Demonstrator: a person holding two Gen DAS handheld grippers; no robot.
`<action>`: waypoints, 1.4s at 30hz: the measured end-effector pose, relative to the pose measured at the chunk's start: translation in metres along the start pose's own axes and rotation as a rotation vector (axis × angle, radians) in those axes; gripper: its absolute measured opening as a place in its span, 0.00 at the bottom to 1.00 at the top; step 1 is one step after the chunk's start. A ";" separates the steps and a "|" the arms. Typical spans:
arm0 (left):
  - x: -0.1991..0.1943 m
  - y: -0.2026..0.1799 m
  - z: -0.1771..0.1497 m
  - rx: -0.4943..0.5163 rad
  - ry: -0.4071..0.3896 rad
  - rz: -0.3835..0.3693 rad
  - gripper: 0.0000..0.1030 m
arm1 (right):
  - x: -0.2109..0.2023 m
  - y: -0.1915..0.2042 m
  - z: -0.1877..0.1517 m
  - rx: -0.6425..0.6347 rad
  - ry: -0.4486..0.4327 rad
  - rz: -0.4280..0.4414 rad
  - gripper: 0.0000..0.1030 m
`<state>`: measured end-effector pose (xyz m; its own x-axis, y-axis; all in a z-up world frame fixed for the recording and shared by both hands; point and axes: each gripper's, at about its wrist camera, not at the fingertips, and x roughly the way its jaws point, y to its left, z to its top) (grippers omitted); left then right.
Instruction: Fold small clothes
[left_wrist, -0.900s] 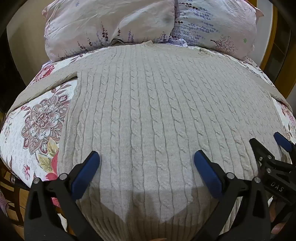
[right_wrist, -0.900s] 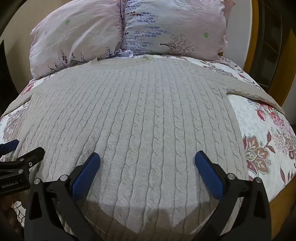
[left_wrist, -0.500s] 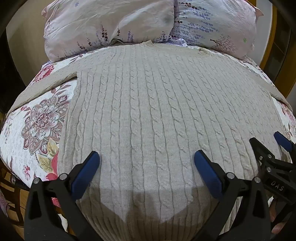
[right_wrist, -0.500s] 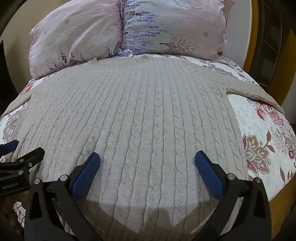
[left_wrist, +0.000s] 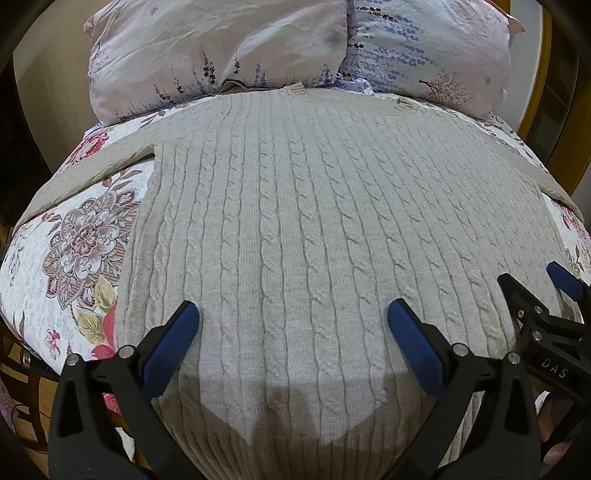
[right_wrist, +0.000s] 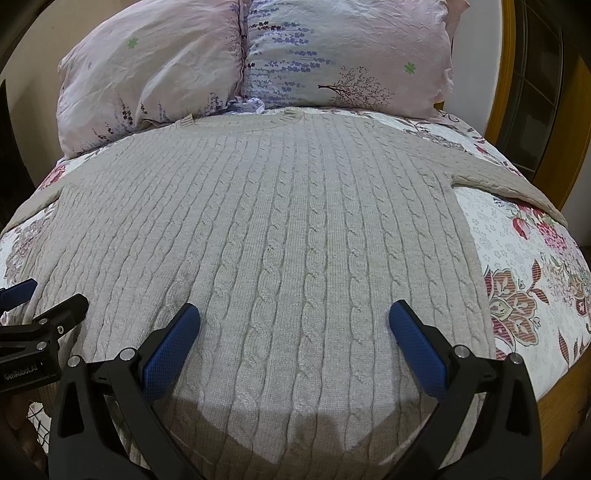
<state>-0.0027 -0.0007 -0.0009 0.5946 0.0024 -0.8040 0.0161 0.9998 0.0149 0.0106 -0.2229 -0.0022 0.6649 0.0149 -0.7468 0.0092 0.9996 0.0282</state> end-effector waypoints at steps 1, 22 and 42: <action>0.000 0.000 0.000 0.000 0.000 0.000 0.98 | 0.000 0.000 0.000 0.000 0.000 0.000 0.99; 0.000 0.000 0.000 0.001 -0.002 0.001 0.98 | -0.001 0.000 0.000 0.000 -0.002 0.000 0.99; -0.001 -0.001 0.000 0.006 -0.008 0.001 0.98 | -0.001 -0.001 0.000 -0.006 0.003 0.001 0.99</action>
<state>-0.0037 -0.0015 -0.0003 0.6006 0.0035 -0.7995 0.0201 0.9996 0.0194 0.0103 -0.2236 -0.0018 0.6628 0.0158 -0.7486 0.0045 0.9997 0.0251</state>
